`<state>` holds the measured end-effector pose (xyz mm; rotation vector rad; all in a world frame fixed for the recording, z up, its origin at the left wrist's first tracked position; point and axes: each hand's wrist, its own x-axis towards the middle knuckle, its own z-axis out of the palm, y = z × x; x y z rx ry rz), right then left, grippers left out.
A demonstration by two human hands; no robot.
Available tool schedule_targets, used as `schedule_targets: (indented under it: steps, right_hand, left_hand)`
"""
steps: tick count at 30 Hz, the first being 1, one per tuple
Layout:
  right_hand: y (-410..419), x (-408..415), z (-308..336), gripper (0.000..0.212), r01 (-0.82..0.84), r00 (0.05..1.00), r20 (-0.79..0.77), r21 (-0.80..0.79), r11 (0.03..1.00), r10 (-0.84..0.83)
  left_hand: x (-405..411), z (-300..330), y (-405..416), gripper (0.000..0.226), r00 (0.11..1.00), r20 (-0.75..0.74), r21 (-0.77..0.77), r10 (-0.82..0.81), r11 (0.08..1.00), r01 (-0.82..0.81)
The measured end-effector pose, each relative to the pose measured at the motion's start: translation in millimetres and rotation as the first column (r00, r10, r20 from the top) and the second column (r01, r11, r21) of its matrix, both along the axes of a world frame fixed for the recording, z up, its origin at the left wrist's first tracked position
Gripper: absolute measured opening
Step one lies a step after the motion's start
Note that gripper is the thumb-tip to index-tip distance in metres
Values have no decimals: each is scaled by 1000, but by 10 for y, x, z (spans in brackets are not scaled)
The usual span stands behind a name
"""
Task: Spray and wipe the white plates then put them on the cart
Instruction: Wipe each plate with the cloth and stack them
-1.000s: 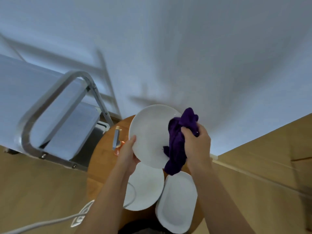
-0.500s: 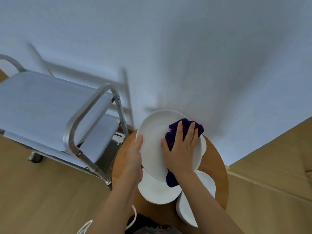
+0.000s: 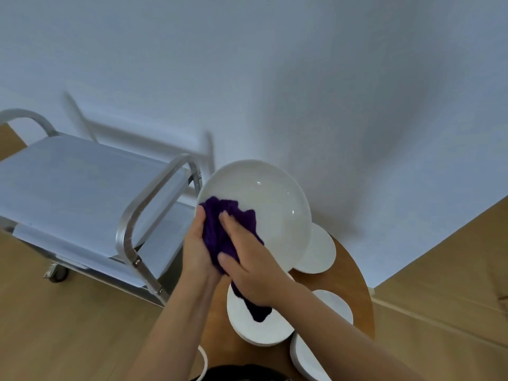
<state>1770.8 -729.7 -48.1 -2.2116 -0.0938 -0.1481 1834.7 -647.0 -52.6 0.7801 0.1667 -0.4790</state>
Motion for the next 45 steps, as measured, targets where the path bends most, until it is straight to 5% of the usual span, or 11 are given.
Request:
schedule_targets:
  steps: [3,6,13,23,35,39,45]
  right_hand:
    - [-147,-223,-108,59,-23,998,49,-236,971,36]
    - [-413,-352,-197,57,133,987,142,-414,901,-81]
    - [-928,-220,-101,59,436,900,348,-746,503,-265]
    - [-621,31,20,65,279,918,396,-688,670,24]
    - [-716,252,331,56,478,849,505,-611,631,-154]
    - [-831,136,289,58,464,880,410,-633,620,-239]
    - [-415,-263,22,77,384,921,180,-571,726,-346]
  left_hand:
    - [62,104,80,51,997,-24,-54,-77,996,76]
    - [70,185,92,53,977,43,-130,-208,969,211]
    - [-53,248,-2,44,950,160,-31,-269,960,277]
    - [-171,285,-145,39,926,141,15,-349,937,350]
    - [-181,415,30,48,945,234,-109,-231,959,261]
    - [-162,464,65,56,955,236,-119,-178,970,210]
    - [-138,499,-47,59,975,164,-153,-153,972,178]
